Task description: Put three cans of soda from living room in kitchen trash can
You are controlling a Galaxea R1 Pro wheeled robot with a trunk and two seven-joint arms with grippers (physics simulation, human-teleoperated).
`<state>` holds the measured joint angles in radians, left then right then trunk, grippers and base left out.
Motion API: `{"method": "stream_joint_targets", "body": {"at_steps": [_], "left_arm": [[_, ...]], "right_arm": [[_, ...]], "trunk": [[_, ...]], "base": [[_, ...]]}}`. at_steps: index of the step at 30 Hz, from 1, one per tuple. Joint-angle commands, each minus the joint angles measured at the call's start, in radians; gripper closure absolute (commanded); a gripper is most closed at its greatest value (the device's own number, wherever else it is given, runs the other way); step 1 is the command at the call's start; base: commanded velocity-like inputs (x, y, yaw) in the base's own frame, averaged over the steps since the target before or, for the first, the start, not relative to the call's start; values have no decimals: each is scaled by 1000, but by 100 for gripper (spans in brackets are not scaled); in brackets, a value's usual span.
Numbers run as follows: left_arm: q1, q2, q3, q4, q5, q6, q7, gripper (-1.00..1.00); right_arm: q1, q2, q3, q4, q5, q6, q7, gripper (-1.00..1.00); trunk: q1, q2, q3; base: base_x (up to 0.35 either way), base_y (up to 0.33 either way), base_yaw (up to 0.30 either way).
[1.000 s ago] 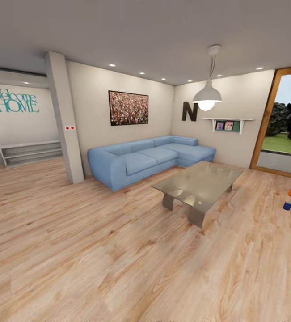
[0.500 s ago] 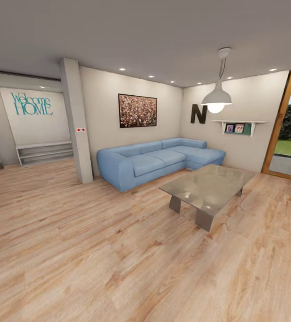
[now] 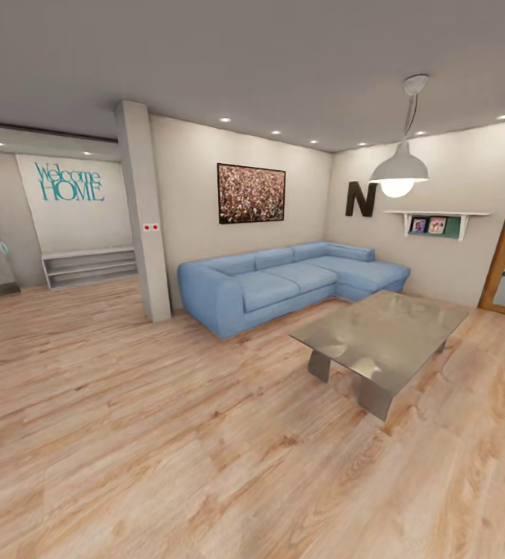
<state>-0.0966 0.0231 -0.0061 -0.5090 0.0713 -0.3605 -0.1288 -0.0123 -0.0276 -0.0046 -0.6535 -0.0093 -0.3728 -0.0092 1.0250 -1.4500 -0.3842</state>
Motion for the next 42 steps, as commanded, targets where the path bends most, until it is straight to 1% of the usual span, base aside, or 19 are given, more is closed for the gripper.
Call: {"method": "stream_joint_targets", "body": {"at_steps": [1, 26, 31, 35, 42], "left_arm": [[0, 0, 0, 0, -1, 0, 0, -100], [0, 0, 0, 0, -1, 0, 0, -100], [0, 0, 0, 0, -3, 0, 0, -100], [0, 0, 0, 0, -3, 0, 0, -100], [0, 0, 0, 0, -4, 0, 0, -100]], "right_arm": [[0, 0, 0, 0, 0, 0, 0, -100], [0, 1, 0, 2, 0, 0, 0, -100], [0, 17, 0, 2, 7, 0, -11, -100], [0, 23, 1, 2, 8, 0, -20, -100], [0, 50, 1, 2, 7, 8, -29, -100]], "trunk": [[0, 0, 1], [0, 0, 22], [0, 0, 26], [0, 0, 28], [0, 0, 26]], "base": [[321, 36, 199], [316, 4, 210], [301, 0, 213], [315, 0, 216], [320, 0, 216]]}}
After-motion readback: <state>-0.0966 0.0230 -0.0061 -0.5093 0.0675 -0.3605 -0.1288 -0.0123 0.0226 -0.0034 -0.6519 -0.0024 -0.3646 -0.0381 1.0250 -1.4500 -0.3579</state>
